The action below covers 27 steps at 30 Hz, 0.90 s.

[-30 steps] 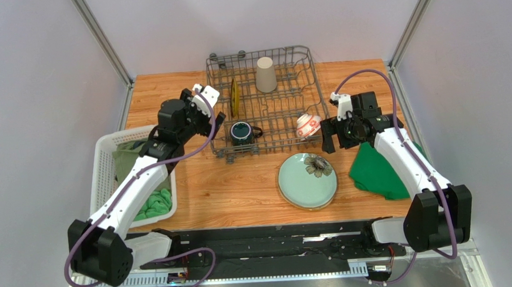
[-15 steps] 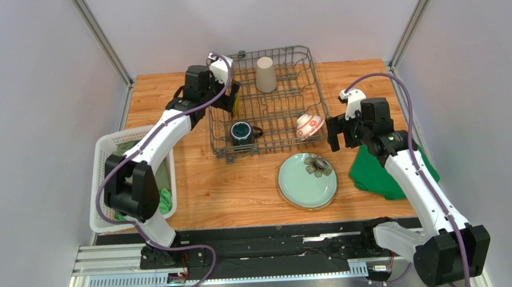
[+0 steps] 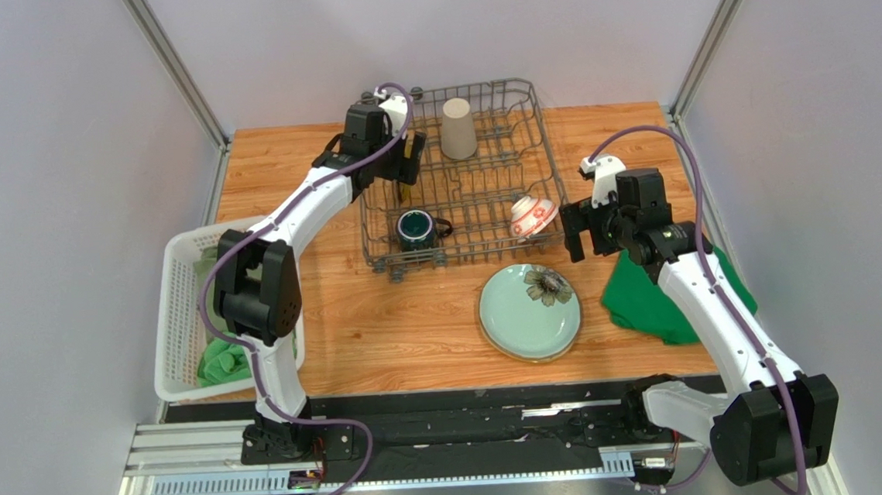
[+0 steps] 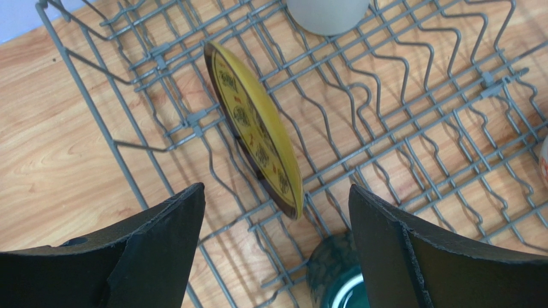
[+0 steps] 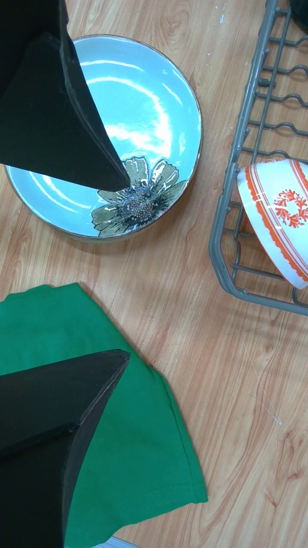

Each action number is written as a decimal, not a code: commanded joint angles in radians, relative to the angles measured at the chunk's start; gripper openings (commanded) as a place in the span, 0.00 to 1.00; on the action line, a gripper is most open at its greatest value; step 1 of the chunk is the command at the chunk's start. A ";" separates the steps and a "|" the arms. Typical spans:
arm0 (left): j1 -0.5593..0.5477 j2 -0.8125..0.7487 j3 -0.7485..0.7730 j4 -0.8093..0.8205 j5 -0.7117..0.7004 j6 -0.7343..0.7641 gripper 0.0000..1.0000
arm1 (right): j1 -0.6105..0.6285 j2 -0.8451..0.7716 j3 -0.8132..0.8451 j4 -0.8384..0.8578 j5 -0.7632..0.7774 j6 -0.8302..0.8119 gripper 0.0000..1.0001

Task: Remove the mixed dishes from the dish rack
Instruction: Pick up the plate from the dish rack.

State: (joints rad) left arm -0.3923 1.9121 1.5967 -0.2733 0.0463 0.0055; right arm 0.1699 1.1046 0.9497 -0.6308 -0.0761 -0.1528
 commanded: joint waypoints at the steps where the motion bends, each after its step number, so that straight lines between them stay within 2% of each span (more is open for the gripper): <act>1: -0.005 0.050 0.095 -0.006 0.009 -0.033 0.87 | 0.005 -0.006 0.000 0.037 0.024 -0.013 0.99; 7: -0.006 0.111 0.137 -0.017 0.001 -0.062 0.71 | 0.003 -0.006 -0.003 0.040 0.025 -0.017 0.99; 15: -0.006 0.169 0.169 -0.024 -0.014 -0.091 0.62 | 0.003 -0.009 -0.006 0.037 0.025 -0.022 0.99; 21: -0.005 0.211 0.221 -0.056 0.003 -0.110 0.44 | 0.003 -0.008 -0.008 0.034 0.022 -0.024 0.99; 27: -0.003 0.211 0.226 -0.060 -0.005 -0.121 0.33 | 0.003 -0.005 -0.006 0.034 0.018 -0.027 0.99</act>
State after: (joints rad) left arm -0.3927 2.1143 1.7767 -0.3275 0.0437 -0.0929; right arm 0.1699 1.1046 0.9466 -0.6308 -0.0681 -0.1658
